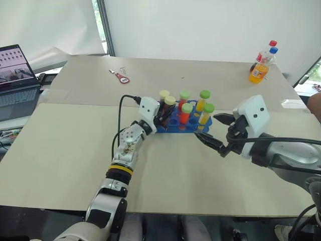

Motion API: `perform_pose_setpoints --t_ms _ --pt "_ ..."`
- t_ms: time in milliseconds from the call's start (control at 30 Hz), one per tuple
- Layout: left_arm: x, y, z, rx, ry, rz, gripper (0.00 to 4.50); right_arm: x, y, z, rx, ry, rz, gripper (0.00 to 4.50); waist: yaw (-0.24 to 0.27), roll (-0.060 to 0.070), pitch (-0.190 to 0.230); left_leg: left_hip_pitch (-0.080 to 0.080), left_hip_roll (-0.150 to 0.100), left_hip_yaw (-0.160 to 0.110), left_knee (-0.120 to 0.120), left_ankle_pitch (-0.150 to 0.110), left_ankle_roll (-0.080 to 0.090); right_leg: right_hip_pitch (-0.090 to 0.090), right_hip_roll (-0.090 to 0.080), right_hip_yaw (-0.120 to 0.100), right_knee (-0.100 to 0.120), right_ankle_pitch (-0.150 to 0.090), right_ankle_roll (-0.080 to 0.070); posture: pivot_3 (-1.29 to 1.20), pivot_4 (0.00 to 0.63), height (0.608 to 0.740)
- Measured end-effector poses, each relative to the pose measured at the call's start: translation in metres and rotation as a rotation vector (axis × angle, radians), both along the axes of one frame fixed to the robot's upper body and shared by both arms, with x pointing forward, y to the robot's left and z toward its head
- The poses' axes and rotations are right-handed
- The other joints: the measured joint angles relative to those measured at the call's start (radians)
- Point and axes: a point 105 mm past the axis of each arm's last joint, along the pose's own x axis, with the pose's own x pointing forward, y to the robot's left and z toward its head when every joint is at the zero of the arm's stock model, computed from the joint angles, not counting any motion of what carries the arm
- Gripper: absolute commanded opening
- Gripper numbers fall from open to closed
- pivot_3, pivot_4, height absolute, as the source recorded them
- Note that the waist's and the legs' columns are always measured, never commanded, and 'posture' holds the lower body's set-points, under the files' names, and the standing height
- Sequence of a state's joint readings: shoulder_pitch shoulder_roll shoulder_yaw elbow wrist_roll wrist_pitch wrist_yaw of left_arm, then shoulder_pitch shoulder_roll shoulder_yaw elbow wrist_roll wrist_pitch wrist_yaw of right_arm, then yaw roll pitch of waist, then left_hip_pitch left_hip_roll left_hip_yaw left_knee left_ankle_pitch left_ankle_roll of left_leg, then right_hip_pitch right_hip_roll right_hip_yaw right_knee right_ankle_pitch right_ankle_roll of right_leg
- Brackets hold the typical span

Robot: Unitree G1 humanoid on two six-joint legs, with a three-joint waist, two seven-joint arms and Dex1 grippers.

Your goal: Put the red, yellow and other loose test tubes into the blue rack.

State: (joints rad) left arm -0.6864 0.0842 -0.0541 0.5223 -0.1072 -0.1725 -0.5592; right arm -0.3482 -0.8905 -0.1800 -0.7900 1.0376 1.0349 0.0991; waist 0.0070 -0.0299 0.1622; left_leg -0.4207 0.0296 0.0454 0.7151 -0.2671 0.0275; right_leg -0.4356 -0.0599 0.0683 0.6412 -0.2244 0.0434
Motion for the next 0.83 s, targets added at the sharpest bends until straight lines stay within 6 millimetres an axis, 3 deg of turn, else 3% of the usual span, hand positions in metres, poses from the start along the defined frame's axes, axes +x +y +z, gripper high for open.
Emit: perform_pose_setpoints --t_ms 100,133,333,467,633,833 --pt "-0.004 0.010 -0.020 0.068 0.053 -0.020 4.24 0.003 -0.003 -0.001 -0.004 0.003 -0.013 4.39 -0.002 0.000 0.000 0.000 0.000 0.000 0.000 0.000 0.000 -0.001 0.000 0.000 0.000 0.000 0.000 0.00 0.150 0.733" --pt "-0.006 0.012 -0.024 0.093 0.066 -0.035 4.44 0.003 -0.004 -0.001 -0.007 0.003 -0.012 4.39 -0.002 0.000 0.000 -0.001 0.000 0.000 0.000 0.000 0.000 -0.001 0.000 0.000 0.000 0.000 0.000 0.00 0.150 0.733" --pt "-0.028 0.043 -0.018 0.258 0.069 -0.164 4.49 0.005 -0.004 0.000 -0.020 -0.001 0.031 4.44 -0.005 0.000 0.000 -0.001 0.001 0.000 0.000 0.000 0.000 -0.001 0.000 0.000 0.000 0.000 0.000 0.00 0.150 0.733" --pt "-0.041 0.094 -0.011 0.425 0.164 -0.173 4.49 0.004 -0.015 0.003 -0.095 0.004 0.097 4.44 -0.013 0.000 0.000 0.000 0.001 0.000 -0.001 0.000 0.000 -0.002 0.000 0.000 0.000 0.000 0.000 0.00 0.150 0.733" --pt "-0.067 0.174 0.000 0.704 0.280 -0.074 4.49 0.011 -0.053 0.020 -0.216 0.007 0.104 4.44 -0.020 0.001 0.001 0.001 0.003 0.003 -0.004 0.000 0.000 -0.002 -0.001 0.000 -0.002 0.000 0.000 0.00 0.150 0.733" --pt "-0.085 0.193 0.011 0.700 0.344 -0.088 4.49 0.000 -0.070 0.011 -0.286 0.081 0.241 4.44 -0.005 0.001 0.001 0.001 0.004 0.011 -0.004 0.000 0.000 -0.001 -0.001 -0.001 -0.002 -0.001 -0.001 0.00 0.150 0.733"
